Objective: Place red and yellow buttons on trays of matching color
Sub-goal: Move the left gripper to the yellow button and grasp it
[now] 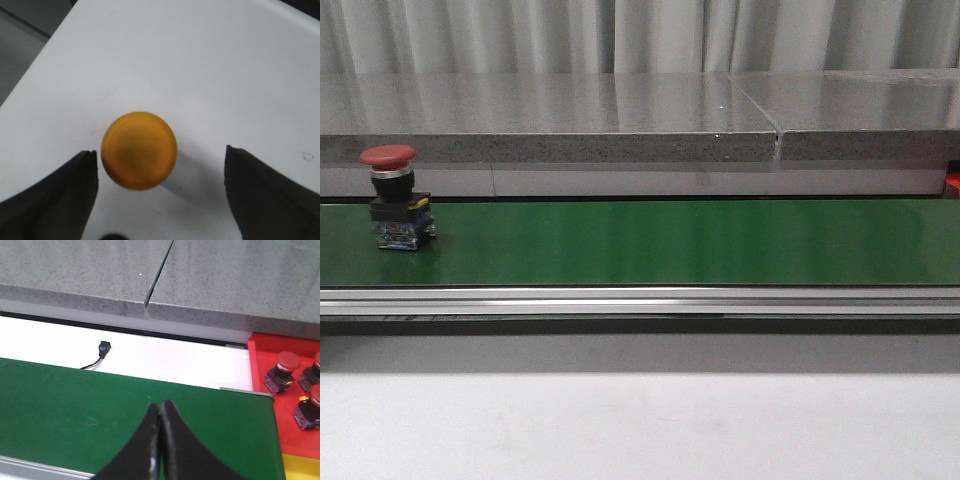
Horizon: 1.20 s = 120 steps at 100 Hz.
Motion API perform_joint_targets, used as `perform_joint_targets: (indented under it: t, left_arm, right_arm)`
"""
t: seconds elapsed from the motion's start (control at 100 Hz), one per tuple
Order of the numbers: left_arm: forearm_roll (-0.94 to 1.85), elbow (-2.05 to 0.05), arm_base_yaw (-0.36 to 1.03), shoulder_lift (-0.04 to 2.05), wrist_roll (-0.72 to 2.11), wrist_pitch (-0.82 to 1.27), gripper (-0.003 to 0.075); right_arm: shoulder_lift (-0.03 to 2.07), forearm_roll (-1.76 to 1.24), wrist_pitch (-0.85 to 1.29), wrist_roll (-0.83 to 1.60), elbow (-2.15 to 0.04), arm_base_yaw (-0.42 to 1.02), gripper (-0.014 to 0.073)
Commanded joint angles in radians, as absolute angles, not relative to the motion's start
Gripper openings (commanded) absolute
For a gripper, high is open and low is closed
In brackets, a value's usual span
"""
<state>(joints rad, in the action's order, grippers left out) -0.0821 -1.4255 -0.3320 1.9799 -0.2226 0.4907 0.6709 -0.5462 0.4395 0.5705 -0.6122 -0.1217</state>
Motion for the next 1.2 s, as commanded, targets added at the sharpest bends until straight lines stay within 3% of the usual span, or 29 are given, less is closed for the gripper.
perform_joint_targets:
  t: [0.0,0.34,0.88,1.19]
  left_arm:
    - [-0.107,-1.485,-0.335,1.957,-0.224,0.444,0.0512]
    - [-0.121,-1.52,-0.335,1.997,-0.224,0.393,0.0499]
    - [-0.11,-1.52,-0.335,1.986,-0.224,0.505,-0.0005]
    - [-0.025,-1.52,-0.335,1.864,-0.224,0.529,-0.0019]
  right_arm:
    - [0.662,-0.567,0.382,0.577,-0.644,-0.12,-0.0067]
    - [0.662,-0.567,0.382,0.577,-0.644,-0.12,-0.0067]
    - [0.662,-0.567,0.382,0.577,-0.644,-0.12,-0.0067]
    - [0.662,-0.567,0.383,0.577,-0.644,-0.12,-0.0067]
